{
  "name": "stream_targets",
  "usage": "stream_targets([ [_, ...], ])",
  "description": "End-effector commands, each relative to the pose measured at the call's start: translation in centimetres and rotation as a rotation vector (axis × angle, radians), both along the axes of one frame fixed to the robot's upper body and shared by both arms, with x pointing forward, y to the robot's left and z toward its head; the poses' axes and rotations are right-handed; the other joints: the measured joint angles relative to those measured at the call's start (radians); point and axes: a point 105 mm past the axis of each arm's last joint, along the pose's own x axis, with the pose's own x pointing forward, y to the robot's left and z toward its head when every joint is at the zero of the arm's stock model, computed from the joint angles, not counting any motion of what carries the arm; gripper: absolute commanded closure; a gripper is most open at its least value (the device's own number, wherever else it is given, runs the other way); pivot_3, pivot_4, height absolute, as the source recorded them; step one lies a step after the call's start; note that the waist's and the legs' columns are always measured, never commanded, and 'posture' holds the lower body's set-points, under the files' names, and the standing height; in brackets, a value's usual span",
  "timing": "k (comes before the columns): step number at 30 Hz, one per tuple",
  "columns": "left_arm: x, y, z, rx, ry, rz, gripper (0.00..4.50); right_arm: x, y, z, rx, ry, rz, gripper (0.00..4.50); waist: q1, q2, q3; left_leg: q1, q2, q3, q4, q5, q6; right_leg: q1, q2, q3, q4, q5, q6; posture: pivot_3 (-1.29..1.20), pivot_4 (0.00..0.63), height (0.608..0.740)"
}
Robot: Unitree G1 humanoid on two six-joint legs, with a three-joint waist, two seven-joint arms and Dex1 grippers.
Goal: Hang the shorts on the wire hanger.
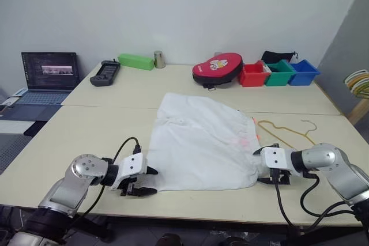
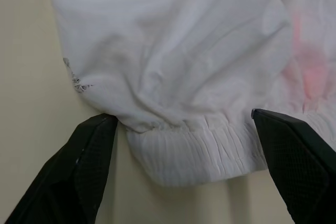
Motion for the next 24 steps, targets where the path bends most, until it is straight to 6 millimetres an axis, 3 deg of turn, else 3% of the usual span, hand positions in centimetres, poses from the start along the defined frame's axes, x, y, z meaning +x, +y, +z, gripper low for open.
stream_targets([
  [1,0.5,-0.8,2.5,-0.083,-0.012,0.002,0.47,-0.3,0.0,1.9,0.025,-0.022,0.015,0.00,0.000,0.000,0.000,0.000,0.000,0.000,0.000,0.000,0.000,0.000,0.000,0.000,0.000,0.000,0.000,0.24,0.000,0.740],
  [3,0.1,-1.3,3.1,-0.116,0.015,-0.004,0.02,-0.6,0.0,1.9,0.028,-0.018,0.019,0.00,0.000,-0.001,0.001,0.000,0.000,0.000,0.000,0.000,0.000,0.000,0.000,0.000,0.000,0.000,0.000,0.24,0.000,0.740],
  [6,-0.4,-1.5,3.0,-0.106,0.021,-0.019,0.02,-0.5,0.1,1.9,0.026,-0.037,0.027,0.00,-0.003,-0.001,0.001,0.000,0.000,0.000,0.000,0.000,0.000,0.000,0.000,0.000,0.000,0.000,0.000,0.24,0.000,0.740],
  [11,-0.2,-0.3,0.5,0.036,-0.052,-0.031,0.02,-0.2,0.4,1.0,-0.001,-0.026,0.032,0.00,-0.005,0.000,0.001,0.001,0.001,0.000,0.000,0.000,0.000,0.000,0.001,0.000,0.000,0.000,0.000,0.24,0.000,0.740],
  [19,-0.3,0.3,-1.5,0.068,-0.032,-0.008,0.02,1.0,0.0,-0.2,-0.080,-0.064,0.071,0.00,-0.001,0.002,0.000,0.001,0.000,0.000,0.000,0.000,0.000,0.000,0.001,0.000,0.000,0.000,0.000,0.24,0.000,0.740],
  [20,-0.2,0.3,-1.6,0.069,-0.033,-0.006,0.01,1.1,-0.1,-0.2,-0.086,-0.067,0.071,0.18,-0.001,0.003,-0.001,0.001,0.001,0.000,0.000,0.000,0.000,0.000,0.001,0.000,0.000,0.000,0.000,0.24,0.000,0.740],
  [24,0.1,0.2,-1.6,0.057,-0.039,-0.002,0.75,1.4,-0.6,-0.3,-0.099,-0.074,0.074,0.98,-0.002,0.007,-0.003,0.003,0.000,0.000,0.000,0.000,0.000,0.003,0.001,0.000,0.000,0.000,0.000,0.24,0.000,0.740],
])
